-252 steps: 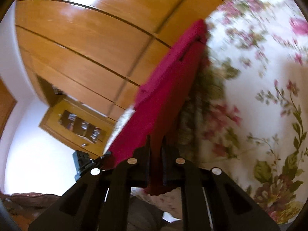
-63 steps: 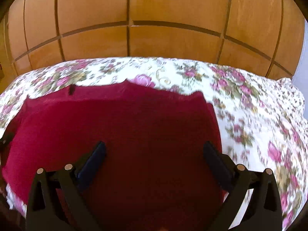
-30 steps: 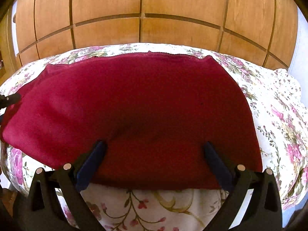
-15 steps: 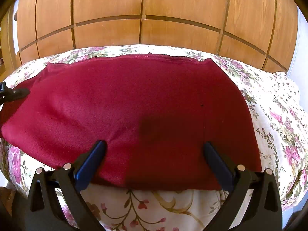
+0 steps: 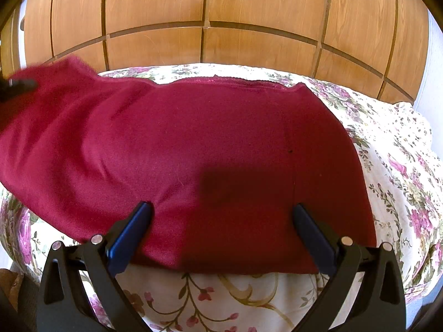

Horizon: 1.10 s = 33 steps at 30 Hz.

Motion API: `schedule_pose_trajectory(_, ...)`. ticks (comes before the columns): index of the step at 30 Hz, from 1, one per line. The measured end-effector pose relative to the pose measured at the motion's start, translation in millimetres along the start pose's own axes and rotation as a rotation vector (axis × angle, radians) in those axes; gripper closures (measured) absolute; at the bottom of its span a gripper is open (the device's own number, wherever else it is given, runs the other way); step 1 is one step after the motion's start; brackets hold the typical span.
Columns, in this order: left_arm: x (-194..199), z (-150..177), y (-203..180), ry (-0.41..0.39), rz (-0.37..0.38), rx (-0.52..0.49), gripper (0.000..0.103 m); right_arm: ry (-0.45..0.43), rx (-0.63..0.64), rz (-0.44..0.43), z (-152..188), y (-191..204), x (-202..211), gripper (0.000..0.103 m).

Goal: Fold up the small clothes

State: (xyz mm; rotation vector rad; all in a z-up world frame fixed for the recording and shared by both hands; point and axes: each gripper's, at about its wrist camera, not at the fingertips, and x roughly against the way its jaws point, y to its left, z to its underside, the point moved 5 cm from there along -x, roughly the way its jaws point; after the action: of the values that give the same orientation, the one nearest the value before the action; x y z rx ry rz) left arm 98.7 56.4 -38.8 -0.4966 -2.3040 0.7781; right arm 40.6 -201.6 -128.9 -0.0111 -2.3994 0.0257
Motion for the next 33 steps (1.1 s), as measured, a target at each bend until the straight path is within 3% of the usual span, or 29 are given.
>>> schedule_pose_trajectory(13,-19.2,-11.3,-91.2,0.005,0.165,-0.146,0.079,-0.006,0.047,-0.045,-11.1,-9.8,11.6,0.002)
schedule_pose_trajectory(15,-22.7,-8.9,-100.6,0.014,0.175,-0.168,0.079,-0.052,0.061,0.0,-18.2,-19.4,21.7,0.002)
schedule_pose_trajectory(17,-28.9,-5.5,-107.4,0.026,0.183,-0.18,0.079,-0.039,0.068,0.071,-21.1,-32.0,22.3,0.002)
schedule_pose_trajectory(19,-33.6,-2.8,-109.8,0.037,0.194,-0.179,0.079,0.008,0.016,0.123,-18.8,-55.2,19.1,0.002)
schedule_pose_trajectory(23,-44.2,3.2,-122.5,0.06,0.215,-0.192,0.079,0.066,-0.166,0.107,-9.2,-94.1,17.8,0.002)
schedule_pose_trajectory(33,-92.1,36.5,-165.2,0.156,0.248,-0.284,0.079,0.108,-0.284,0.196,-1.1,-133.4,19.9,0.002)
